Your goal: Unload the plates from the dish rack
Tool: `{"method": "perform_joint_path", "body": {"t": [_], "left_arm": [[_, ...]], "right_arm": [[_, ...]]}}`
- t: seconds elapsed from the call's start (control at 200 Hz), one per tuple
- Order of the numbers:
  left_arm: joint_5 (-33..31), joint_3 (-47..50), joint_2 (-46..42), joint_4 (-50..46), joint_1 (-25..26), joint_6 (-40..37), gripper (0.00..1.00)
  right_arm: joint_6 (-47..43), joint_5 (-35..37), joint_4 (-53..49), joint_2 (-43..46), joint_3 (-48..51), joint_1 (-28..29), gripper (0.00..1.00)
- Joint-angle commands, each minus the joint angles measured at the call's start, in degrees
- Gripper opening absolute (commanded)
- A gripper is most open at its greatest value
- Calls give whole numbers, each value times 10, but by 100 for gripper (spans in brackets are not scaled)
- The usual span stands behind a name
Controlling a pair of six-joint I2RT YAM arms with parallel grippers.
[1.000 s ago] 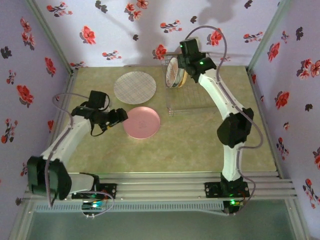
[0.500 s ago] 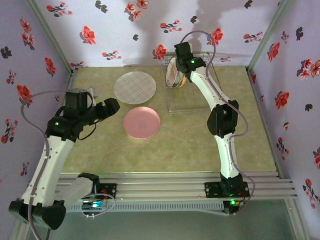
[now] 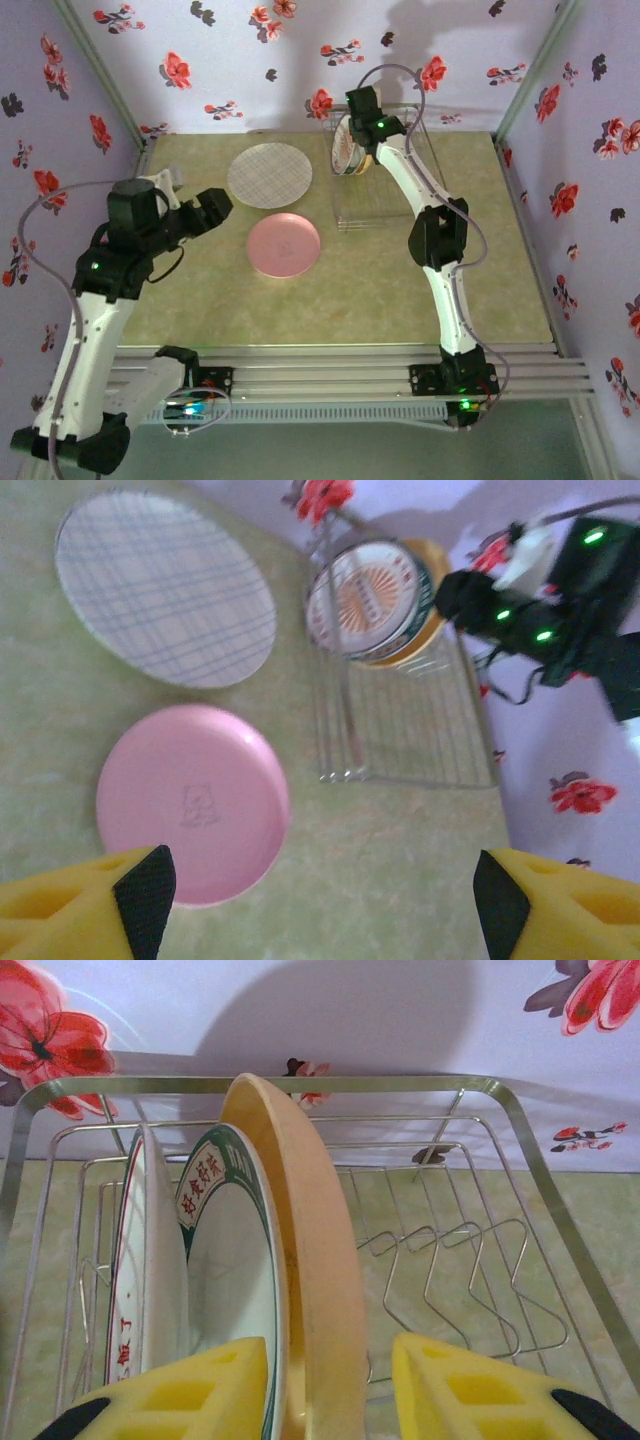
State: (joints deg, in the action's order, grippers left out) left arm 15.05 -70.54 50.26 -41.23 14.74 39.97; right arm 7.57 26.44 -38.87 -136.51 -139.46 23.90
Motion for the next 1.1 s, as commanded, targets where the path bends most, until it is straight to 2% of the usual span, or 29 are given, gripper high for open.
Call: {"method": "perform_joint_path", "body": {"t": [0.0, 0.235, 0.555, 0.855, 1.095], "left_arm": [[0, 7, -39, 79, 3, 16, 81], [-5, -1, -39, 81, 3, 16, 81], [-5, -2, -34, 80, 2, 10, 81], [-4, 0, -28, 85, 2, 8, 81], [-3, 3, -26, 91, 1, 11, 81]], "right_arm": [[-15, 20, 15, -18, -31, -5, 38], [-23, 38, 17, -31, -42, -6, 31], [-31, 51, 18, -45, -54, -6, 28], [-37, 61, 25, -48, -59, -3, 15], [-81, 115, 47, -50, -64, 15, 3]]}}
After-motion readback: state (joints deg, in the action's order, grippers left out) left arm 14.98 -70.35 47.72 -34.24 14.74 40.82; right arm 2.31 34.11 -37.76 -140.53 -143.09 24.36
